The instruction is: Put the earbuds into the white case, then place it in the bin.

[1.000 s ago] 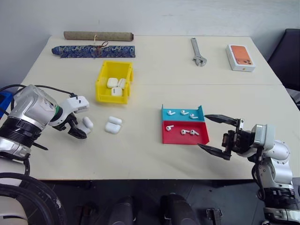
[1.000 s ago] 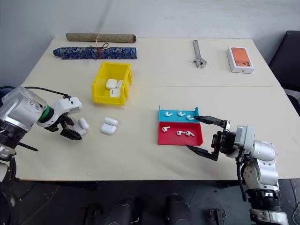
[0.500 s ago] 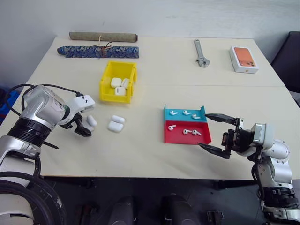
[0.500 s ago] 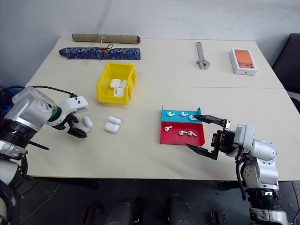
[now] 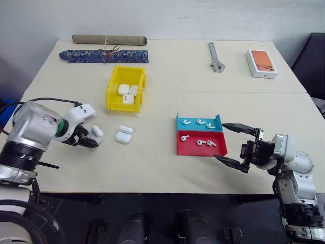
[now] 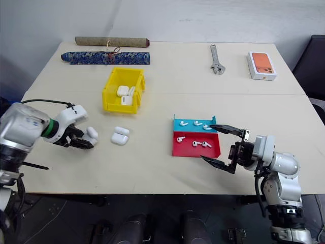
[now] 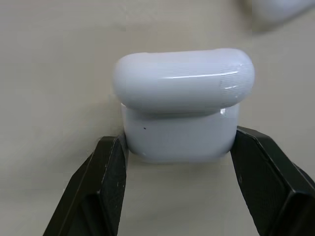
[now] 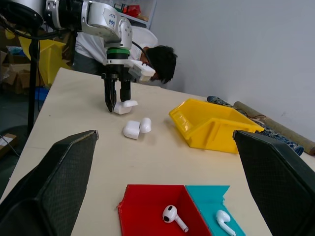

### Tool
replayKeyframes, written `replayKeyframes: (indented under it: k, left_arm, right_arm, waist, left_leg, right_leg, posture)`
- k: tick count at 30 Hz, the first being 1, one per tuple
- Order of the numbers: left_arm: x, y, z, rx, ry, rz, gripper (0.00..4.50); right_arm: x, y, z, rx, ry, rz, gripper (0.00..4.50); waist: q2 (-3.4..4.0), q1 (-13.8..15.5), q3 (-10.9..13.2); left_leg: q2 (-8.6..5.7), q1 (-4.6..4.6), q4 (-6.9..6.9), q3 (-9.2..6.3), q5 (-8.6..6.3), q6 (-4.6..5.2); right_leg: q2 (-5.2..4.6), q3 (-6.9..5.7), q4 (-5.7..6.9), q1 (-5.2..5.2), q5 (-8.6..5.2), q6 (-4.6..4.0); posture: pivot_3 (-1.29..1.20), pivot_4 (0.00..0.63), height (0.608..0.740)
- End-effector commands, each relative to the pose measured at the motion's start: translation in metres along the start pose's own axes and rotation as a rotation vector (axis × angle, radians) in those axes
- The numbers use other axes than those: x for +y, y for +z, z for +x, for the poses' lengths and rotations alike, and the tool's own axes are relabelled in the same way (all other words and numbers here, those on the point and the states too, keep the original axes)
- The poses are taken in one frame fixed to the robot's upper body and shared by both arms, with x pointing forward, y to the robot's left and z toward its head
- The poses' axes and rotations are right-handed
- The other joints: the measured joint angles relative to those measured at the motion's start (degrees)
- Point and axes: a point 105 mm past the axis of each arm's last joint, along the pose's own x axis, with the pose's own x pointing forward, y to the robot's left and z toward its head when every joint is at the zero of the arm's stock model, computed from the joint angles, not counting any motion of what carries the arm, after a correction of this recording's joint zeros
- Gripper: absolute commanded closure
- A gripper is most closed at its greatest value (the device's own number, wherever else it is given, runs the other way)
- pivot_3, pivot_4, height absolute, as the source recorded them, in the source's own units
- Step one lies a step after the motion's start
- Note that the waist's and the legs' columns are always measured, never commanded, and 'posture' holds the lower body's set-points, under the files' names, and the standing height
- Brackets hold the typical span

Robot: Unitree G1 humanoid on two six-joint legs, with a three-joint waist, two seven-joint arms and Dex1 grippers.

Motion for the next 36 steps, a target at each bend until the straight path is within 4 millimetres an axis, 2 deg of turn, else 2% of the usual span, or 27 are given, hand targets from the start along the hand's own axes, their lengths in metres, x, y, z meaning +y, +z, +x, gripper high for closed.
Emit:
replayKeyframes:
  k: [1,4,7,10,12,14,17,18,21,25,29,31,33,36]
  left_arm:
    - [-0.06,0.03,-0.044,-0.42,-0.346,0.223,1.75]
    - [-0.095,0.039,-0.039,-0.658,-0.416,0.323,1.75]
    - [-0.134,0.048,-0.014,-0.8,-0.433,0.416,1.75]
    - [-0.165,0.047,-0.001,-0.887,-0.467,0.512,1.75]
    - [-0.188,0.048,0.014,-1.004,-0.47,0.566,1.75]
    - [-0.201,0.05,0.022,-1.078,-0.513,0.519,1.75]
    - [-0.196,0.057,0.03,-1.157,-0.497,0.424,1.75]
    - [-0.194,0.055,0.037,-1.146,-0.472,0.452,1.75]
    - [-0.191,0.047,0.051,-1.109,-0.447,0.523,1.75]
    - [-0.183,0.048,0.058,-1.128,-0.429,0.517,1.75]
    - [-0.188,0.048,0.06,-1.126,-0.456,0.52,1.75]
    - [-0.186,0.049,0.06,-1.127,-0.447,0.504,1.75]
    - [-0.185,0.049,0.06,-1.123,-0.443,0.497,1.75]
    - [-0.185,0.049,0.059,-1.112,-0.44,0.497,1.75]
  right_arm:
    - [-0.007,0.013,-0.013,0.051,-0.033,-0.047,0.0]
    - [-0.014,0.011,-0.026,0.159,-0.081,-0.046,0.0]
    - [-0.016,0.006,-0.053,0.338,-0.116,-0.059,0.0]
    - [-0.014,0.01,-0.068,0.39,-0.151,-0.065,0.0]
    - [-0.015,0.001,-0.102,0.627,-0.254,-0.049,0.0]
    - [-0.011,0.002,-0.124,0.714,-0.312,-0.032,0.0]
    - [0.0,0.002,-0.141,0.772,-0.32,0.02,0.0]
    - [0.004,0.001,-0.142,0.78,-0.299,0.064,0.0]
    - [0.006,0.003,-0.136,0.76,-0.267,0.123,0.0]
    - [-0.007,0.01,-0.086,0.796,-0.085,0.155,0.0]
    - [-0.013,0.016,-0.046,0.811,-0.012,0.225,0.92]
    - [-0.008,0.016,-0.03,0.835,0.044,0.254,1.59]
    - [-0.009,0.009,-0.02,0.888,0.027,0.271,2.28]
    - [-0.017,-0.004,-0.01,0.954,-0.04,0.275,2.28]
  waist:
    - [0.04,-0.24,0.01]
    - [0.05,0.18,0.01]
    - [0.09,1.38,-0.01]
    - [0.1,1.62,-0.02]
    - [0.41,1.54,-0.19]
    - [0.49,1.74,-0.24]
    - [0.47,1.48,-0.23]
    - [0.47,1.26,-0.23]
    - [0.49,0.86,-0.24]
    - [0.61,-0.18,-0.26]
    - [0.53,0.09,-0.25]
    - [0.51,0.68,-0.25]
    - [0.51,1.3,-0.25]
    - [0.51,1.53,-0.25]
  left_leg:
    - [0.0,0.0,-0.01,0.02,-0.04,0.02]
    - [0.0,-0.01,0.06,-0.03,-0.11,0.04]
    - [-0.03,0.0,0.13,-0.19,-0.1,0.07]
    - [-0.06,0.06,0.12,-0.24,-0.18,0.25]
    - [-0.07,0.11,0.12,-0.23,-0.21,0.3]
    - [-0.15,0.23,0.09,-0.18,-0.29,0.43]
    - [-0.14,0.27,0.08,-0.18,-0.37,0.59]
    - [-0.14,0.34,0.07,-0.15,-0.43,0.71]
    - [-0.11,0.96,-0.21,0.2,-0.44,0.73]
    - [-0.09,1.08,-0.33,0.29,-0.43,0.75]
    - [-0.06,1.01,-0.46,0.14,-0.37,0.62]
    - [-0.06,0.9,-0.56,0.06,-0.35,0.5]
    - [-0.06,0.77,-0.58,0.05,-0.25,0.29]
    - [-0.08,0.6,-0.5,0.0,-0.27,0.32]
  right_leg:
    - [-0.03,0.01,-0.03,0.0,0.0,0.0]
    - [-0.07,-0.06,-0.21,0.09,0.0,0.0]
    - [-0.07,-0.17,-0.41,0.35,0.05,0.08]
    - [-0.04,-0.2,-0.73,0.61,0.13,0.23]
    - [-0.02,-0.22,-0.84,0.74,0.17,0.29]
    - [-0.07,-0.21,-1.02,0.94,0.22,0.39]
    - [-0.03,-0.19,-1.13,1.04,0.22,0.39]
    - [-0.02,-0.15,-1.13,1.09,0.22,0.39]
    - [0.01,0.07,-1.16,1.43,0.2,0.34]
    - [0.0,0.17,-1.2,1.46,0.18,0.3]
    - [-0.02,0.07,-1.14,1.27,0.19,0.29]
    - [-0.02,-0.01,-1.14,1.15,0.2,0.31]
    - [-0.02,-0.04,-1.16,1.01,0.21,0.32]
    - [-0.05,-0.09,-1.27,0.96,0.23,0.35]
  posture:
    - [0.0,0.15,0.74]
    - [0.0,0.15,0.74]
    - [0.0,0.15,0.74]
    - [0.0,0.15,0.74]
    - [0.0,0.15,0.74]
    - [0.0,0.15,0.74]
    - [0.0,0.15,0.74]
    - [0.0,0.15,0.74]
    - [0.0,0.15,0.74]
    - [0.0,0.15,0.74]
    - [0.0,0.15,0.74]
    - [0.0,0.15,0.74]
    - [0.0,0.15,0.74]
    - [0.0,0.15,0.74]
